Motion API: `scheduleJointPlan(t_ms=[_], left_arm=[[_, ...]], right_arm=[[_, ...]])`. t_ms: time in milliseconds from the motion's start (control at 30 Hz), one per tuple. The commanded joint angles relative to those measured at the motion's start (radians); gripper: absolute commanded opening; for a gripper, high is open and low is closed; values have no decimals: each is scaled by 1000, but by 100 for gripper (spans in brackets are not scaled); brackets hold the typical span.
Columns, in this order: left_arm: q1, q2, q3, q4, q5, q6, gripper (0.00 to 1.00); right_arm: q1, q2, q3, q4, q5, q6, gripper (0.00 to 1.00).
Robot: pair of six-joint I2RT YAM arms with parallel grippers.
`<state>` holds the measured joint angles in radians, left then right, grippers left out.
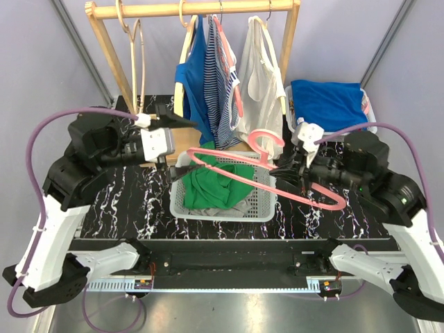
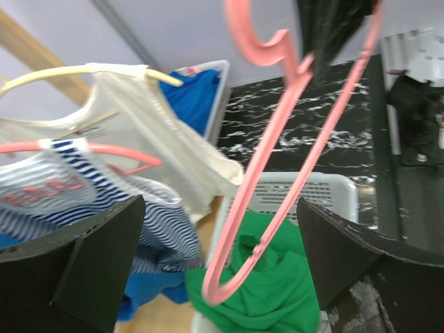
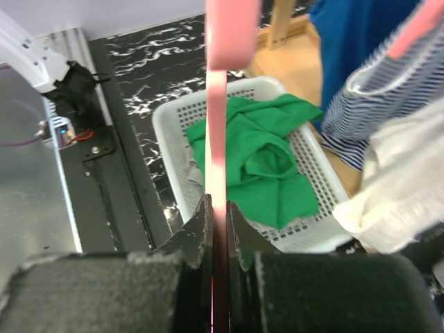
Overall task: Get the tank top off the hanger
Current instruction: Place the hanger at the clothesline.
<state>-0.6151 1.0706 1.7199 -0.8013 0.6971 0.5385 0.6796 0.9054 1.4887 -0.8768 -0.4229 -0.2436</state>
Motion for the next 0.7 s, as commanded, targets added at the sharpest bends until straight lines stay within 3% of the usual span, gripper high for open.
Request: scheduleJointPlan(t_ms=[0,367,567,667], left_arm=[[-3,20,-98,14,131,-9,99],[-17,52,-128,79,196,-61,95],[-18,34,-135,79,226,-95,84],[-17,20,-152,79,231,-95,68]], right_arm=[[-3,30,10,143,-160,-13,0],[-3,98,15,232,-278,29,0],[-3,131,13,257,-300,27,0],[-3,150,10,289,-309,32,0]])
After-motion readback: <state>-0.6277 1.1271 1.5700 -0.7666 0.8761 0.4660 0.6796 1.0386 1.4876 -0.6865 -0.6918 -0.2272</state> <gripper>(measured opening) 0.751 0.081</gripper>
